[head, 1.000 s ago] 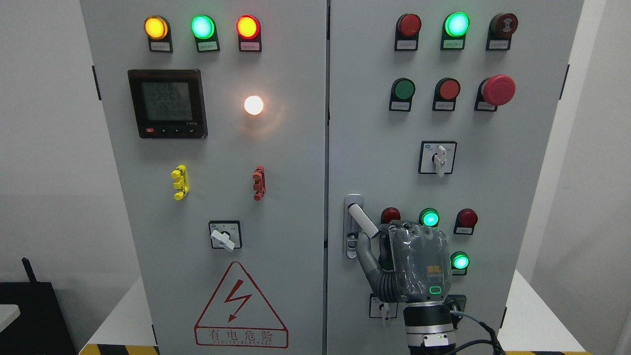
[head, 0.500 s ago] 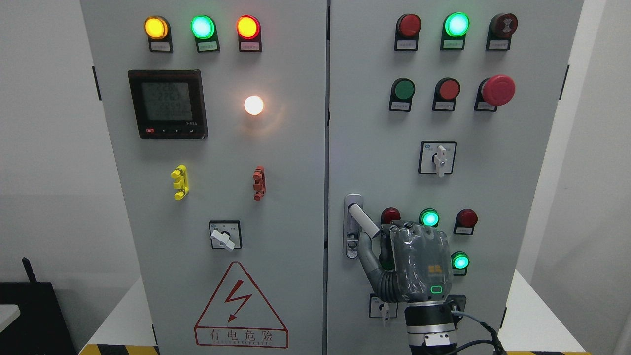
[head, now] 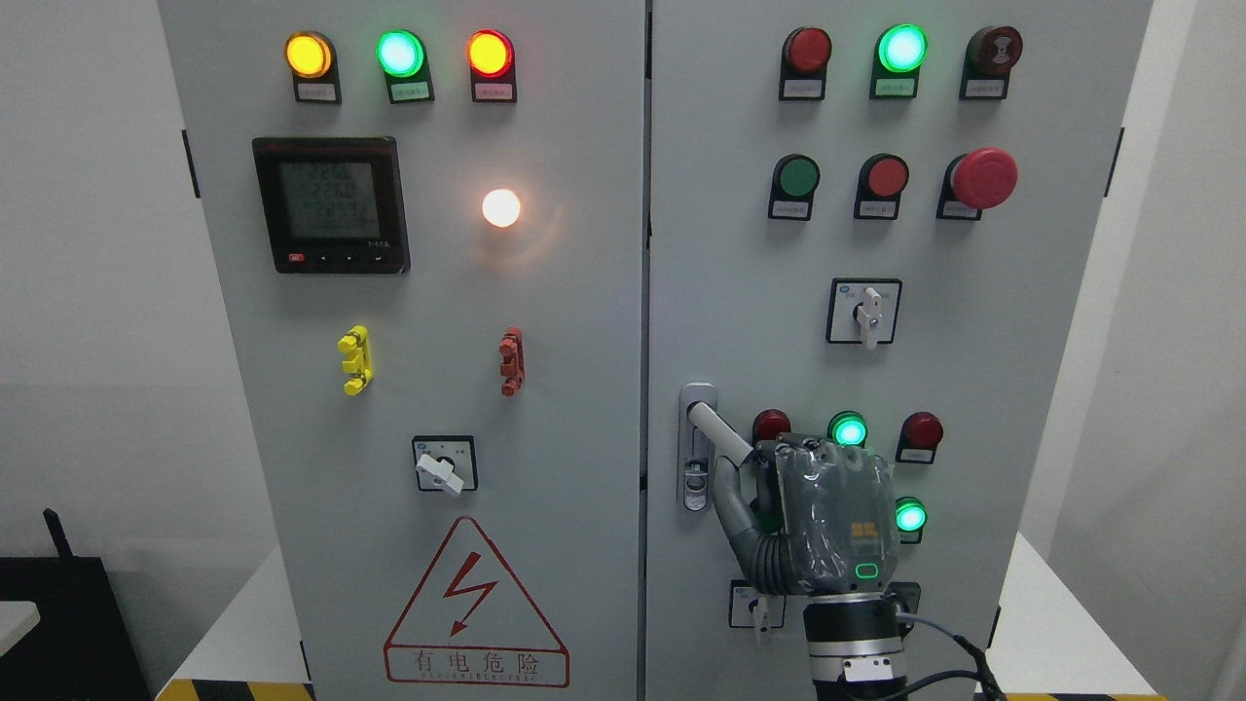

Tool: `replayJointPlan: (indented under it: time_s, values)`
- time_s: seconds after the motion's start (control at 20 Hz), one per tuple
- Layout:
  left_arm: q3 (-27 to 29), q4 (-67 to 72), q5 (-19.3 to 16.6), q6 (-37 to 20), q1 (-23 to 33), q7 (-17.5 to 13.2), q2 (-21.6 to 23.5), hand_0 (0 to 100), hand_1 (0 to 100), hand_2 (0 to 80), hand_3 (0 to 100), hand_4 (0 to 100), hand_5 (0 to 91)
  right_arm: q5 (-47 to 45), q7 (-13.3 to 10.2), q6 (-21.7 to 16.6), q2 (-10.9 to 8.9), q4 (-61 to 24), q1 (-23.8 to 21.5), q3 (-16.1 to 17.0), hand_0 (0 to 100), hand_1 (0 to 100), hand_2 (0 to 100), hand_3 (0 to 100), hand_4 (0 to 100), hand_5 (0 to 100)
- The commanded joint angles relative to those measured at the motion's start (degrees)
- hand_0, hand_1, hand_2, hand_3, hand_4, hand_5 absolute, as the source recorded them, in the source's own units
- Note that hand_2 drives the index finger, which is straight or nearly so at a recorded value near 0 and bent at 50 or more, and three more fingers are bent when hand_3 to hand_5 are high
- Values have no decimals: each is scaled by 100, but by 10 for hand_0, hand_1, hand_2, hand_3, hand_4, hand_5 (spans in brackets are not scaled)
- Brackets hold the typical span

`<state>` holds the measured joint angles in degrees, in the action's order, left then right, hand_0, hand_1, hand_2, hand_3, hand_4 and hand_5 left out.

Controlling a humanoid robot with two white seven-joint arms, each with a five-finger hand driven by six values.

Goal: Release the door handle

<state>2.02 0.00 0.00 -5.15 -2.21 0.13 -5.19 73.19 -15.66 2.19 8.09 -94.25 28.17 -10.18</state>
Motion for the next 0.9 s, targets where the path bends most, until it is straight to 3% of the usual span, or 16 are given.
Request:
replayJointPlan:
  time_s: [0.0, 0.85]
  values:
    - [0, -53, -158, -4, 1, 4, 0, 120, 389, 0, 0, 0, 0, -7, 1, 1, 0, -58, 4, 86, 644, 490, 1000, 1000, 1000, 994]
    - [0, -53, -158, -4, -8, 4, 0, 120, 389, 0, 0, 0, 0, -7, 1, 1, -9, -111, 4, 95, 651, 485, 1000, 1000, 1000, 994]
